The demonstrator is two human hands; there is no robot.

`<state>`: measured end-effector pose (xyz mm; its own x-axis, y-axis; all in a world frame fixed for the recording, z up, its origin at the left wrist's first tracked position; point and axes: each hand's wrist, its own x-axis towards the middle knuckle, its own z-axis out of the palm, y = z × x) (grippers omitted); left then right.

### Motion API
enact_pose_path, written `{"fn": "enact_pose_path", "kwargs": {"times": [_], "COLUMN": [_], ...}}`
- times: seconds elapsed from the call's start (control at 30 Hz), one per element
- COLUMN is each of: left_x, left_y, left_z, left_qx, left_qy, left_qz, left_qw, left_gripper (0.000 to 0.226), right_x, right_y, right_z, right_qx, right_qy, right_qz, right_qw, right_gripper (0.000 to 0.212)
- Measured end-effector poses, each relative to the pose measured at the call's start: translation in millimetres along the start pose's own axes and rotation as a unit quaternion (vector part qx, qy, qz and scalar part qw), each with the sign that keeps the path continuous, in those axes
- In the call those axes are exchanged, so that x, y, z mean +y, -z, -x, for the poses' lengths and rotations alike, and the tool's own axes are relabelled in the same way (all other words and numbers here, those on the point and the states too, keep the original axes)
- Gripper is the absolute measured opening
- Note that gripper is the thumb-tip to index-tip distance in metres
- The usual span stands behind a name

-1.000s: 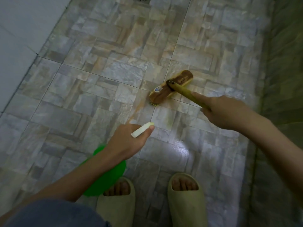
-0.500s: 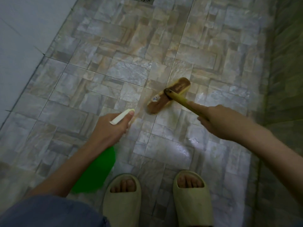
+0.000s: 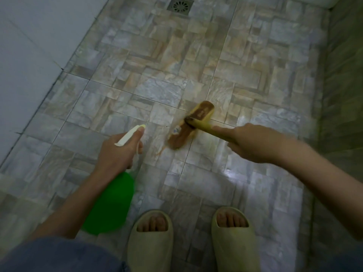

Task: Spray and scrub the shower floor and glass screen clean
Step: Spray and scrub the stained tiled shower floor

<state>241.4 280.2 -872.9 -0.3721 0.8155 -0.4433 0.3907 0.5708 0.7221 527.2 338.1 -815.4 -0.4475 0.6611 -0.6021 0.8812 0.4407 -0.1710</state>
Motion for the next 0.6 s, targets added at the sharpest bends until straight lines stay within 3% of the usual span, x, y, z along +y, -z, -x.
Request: {"fn": "enact_pose_path", "kwargs": {"times": [0.1, 0.3, 0.37, 0.5, 0.6], "left_x": [-3.3, 1.6, 2.9, 5.1, 3.4], "left_y": [11.3, 25.0, 32.9, 49.4, 54.9], "left_z": [-3.5, -11.7, -11.8, -11.9, -12.7], "left_qx": [0.011, 0.047, 0.059, 0.084, 0.083], "left_qy": [-0.016, -0.036, -0.044, -0.05, -0.044], "left_qz": [0.023, 0.044, 0.063, 0.093, 0.095], "left_qw": [1.0, 0.997, 0.995, 0.991, 0.991], "left_gripper": [0.05, 0.045, 0.041, 0.034, 0.033], "right_x": [-13.3, -42.1, -36.2, -37.1, -55.5], "right_y": [3.0, -13.7, -7.1, -2.0, -13.4], "right_z": [23.8, -44.8, -44.7, 4.7, -4.2], "right_qx": [-0.053, 0.091, 0.077, -0.027, -0.003], "right_qy": [-0.002, 0.002, 0.015, 0.001, 0.002], "right_qz": [0.036, 0.025, 0.025, 0.085, 0.119], "right_qw": [0.998, 0.996, 0.997, 0.996, 0.993], "right_gripper": [0.089, 0.088, 0.09, 0.096, 0.106]}}
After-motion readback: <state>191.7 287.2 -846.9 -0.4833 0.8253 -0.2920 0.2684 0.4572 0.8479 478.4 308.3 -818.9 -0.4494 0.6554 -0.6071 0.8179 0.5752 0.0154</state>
